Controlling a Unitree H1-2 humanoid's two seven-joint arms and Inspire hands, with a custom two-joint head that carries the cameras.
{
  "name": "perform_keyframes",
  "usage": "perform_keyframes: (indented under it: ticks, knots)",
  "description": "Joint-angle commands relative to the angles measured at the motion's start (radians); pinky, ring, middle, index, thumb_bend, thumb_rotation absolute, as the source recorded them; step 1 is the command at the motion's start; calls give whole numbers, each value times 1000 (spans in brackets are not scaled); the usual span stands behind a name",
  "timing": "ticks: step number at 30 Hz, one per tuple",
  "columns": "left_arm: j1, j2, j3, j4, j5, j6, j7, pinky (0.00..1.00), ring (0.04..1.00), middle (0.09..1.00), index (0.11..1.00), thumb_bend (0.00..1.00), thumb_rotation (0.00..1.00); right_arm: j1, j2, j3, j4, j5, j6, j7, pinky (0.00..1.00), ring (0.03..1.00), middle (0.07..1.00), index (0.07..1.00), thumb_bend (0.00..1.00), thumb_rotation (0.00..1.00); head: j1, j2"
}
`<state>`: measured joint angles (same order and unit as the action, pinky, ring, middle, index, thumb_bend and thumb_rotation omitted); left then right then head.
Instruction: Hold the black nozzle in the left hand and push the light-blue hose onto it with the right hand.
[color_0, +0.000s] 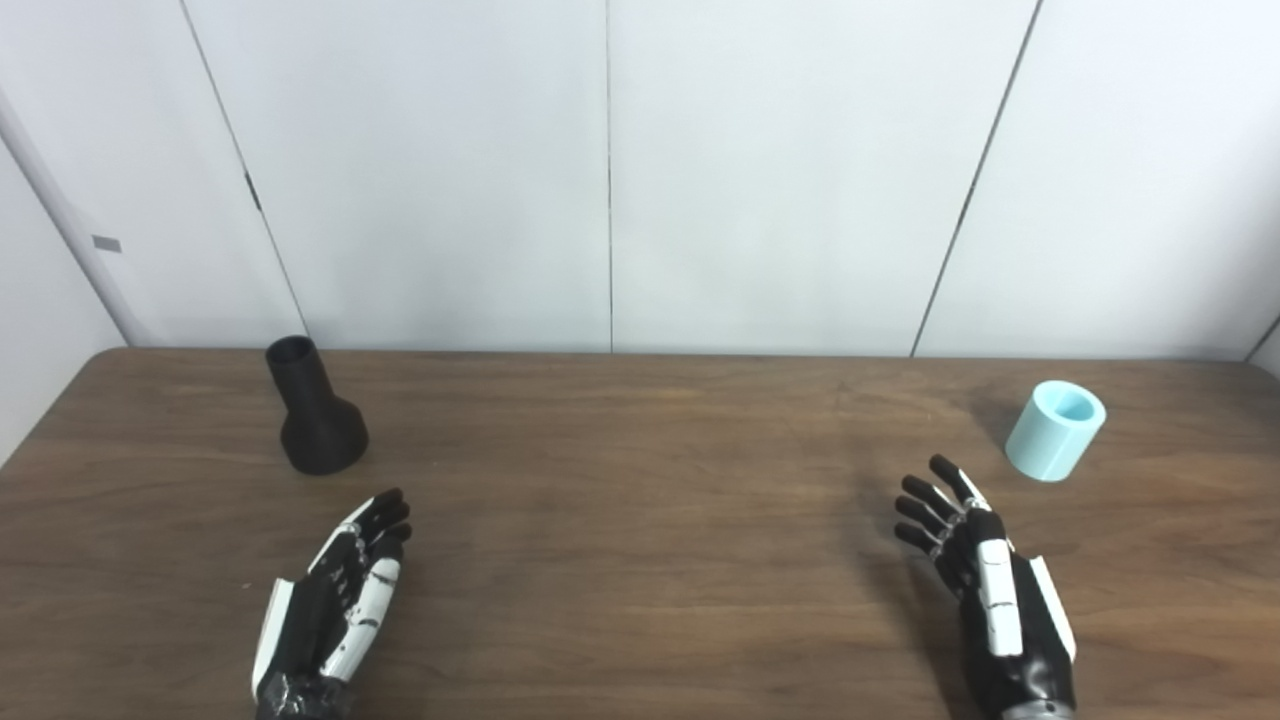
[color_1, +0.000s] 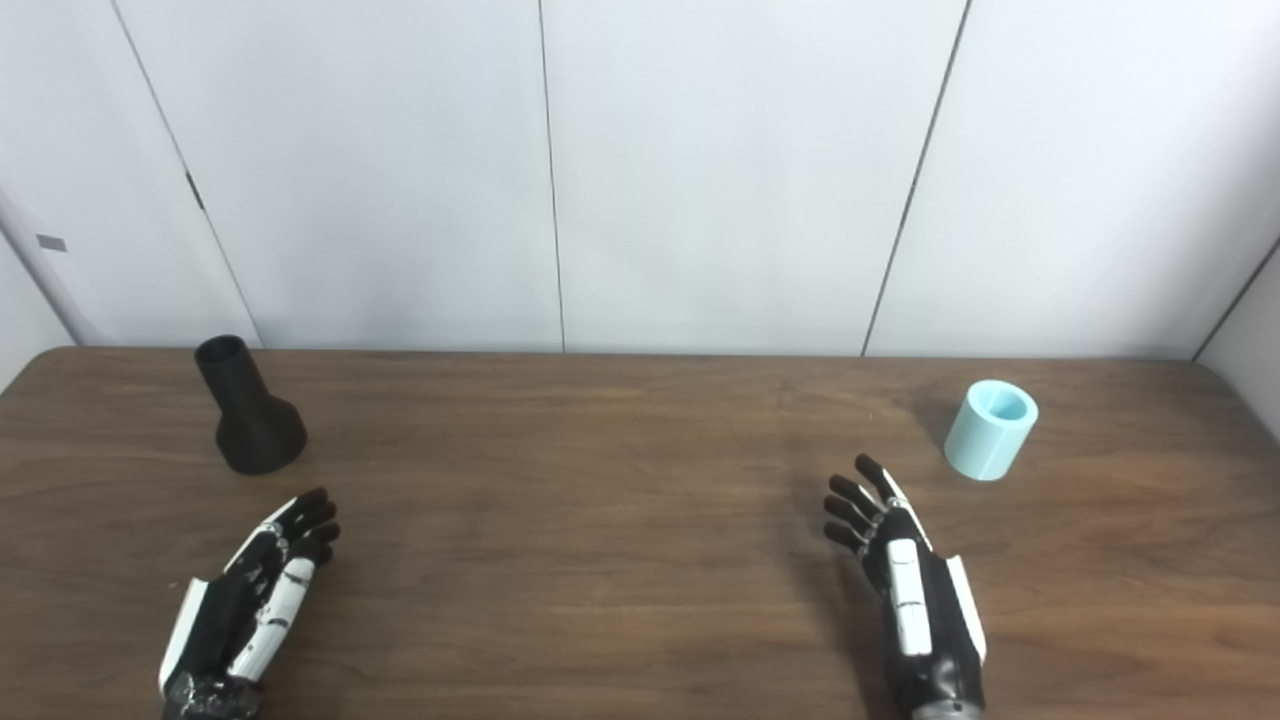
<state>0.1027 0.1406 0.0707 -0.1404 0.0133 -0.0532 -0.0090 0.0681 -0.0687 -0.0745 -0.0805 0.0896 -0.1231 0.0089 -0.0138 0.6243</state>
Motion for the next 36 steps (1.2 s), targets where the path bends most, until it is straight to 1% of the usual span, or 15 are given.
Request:
perform_keyframes:
  ticks: [1, 6, 9, 12, 17, 19, 22, 24, 27, 30, 31, 33, 35, 36]
  knots:
    - [15, -6, -13, 33, 3, 3, -10, 829, 837, 851, 849, 294, 588, 22, 5, 3, 38, 3, -8, 7, 756, 810, 828, 893, 484, 1000, -1, 1]
    - [16, -8, -13, 32, 3, -2, -8, 821, 822, 845, 848, 292, 579, 21, 5, 2, 39, 9, -6, 9, 741, 799, 827, 892, 488, 1000, -4, 3]
    - [19, -7, -15, 21, 6, 14, -9, 828, 828, 849, 853, 291, 592, 21, 6, 2, 38, 5, -4, 6, 729, 790, 819, 887, 493, 1000, -4, 4]
    - [19, -3, -16, 26, 4, 3, -14, 839, 830, 850, 857, 288, 608, 23, 6, 3, 33, 3, 1, 5, 712, 782, 816, 887, 490, 1000, -4, 3]
    - [18, -2, -15, 35, 4, -6, -14, 823, 820, 845, 855, 296, 611, 27, 5, 5, 23, -4, 9, 3, 693, 774, 814, 890, 493, 1000, -4, 3]
    - [18, 0, -15, 43, -2, -22, -18, 825, 822, 848, 859, 293, 615, 27, 7, 5, 21, -2, 10, 4, 683, 768, 811, 886, 489, 1000, -3, 3]
    - [17, -3, -15, 43, -3, -15, -17, 834, 818, 842, 855, 302, 625, 28, 4, 5, 24, -2, 10, 6, 690, 772, 814, 892, 491, 1000, 2, -6]
    - [17, -3, -17, 47, 9, -21, -12, 830, 813, 838, 851, 297, 627, 26, 3, 5, 29, -3, 7, 6, 695, 773, 812, 890, 491, 1000, 11, -11]
    - [17, -3, -20, 55, 17, -30, -10, 797, 808, 836, 849, 318, 650, 24, 2, 1, 41, 4, -3, 9, 691, 771, 812, 891, 493, 1000, 43, -29]
    - [18, -4, -25, 63, 14, -31, -15, 796, 820, 843, 852, 331, 660, 21, -5, -1, 59, 7, -17, 13, 676, 770, 814, 891, 491, 1000, 68, -43]
    - [19, -6, -27, 66, 11, -31, -17, 797, 822, 844, 853, 334, 660, 21, -8, -3, 65, 8, -21, 16, 674, 770, 814, 891, 490, 1000, 86, -55]
    - [21, -10, -32, 68, 10, -28, -16, 791, 825, 852, 860, 347, 628, 23, -13, -4, 72, 13, -25, 20, 661, 779, 819, 896, 471, 1000, 100, -64]
    - [25, -15, -40, 57, 29, -12, -8, 787, 825, 857, 864, 341, 612, 24, -20, -6, 78, 26, -29, 32, 666, 793, 828, 904, 459, 1000, 124, -82]
    - [26, -17, -43, 53, 38, -7, -4, 786, 824, 858, 863, 336, 610, 24, -23, -6, 81, 30, -31, 36, 671, 799, 830, 909, 462, 1000, 127, -83]
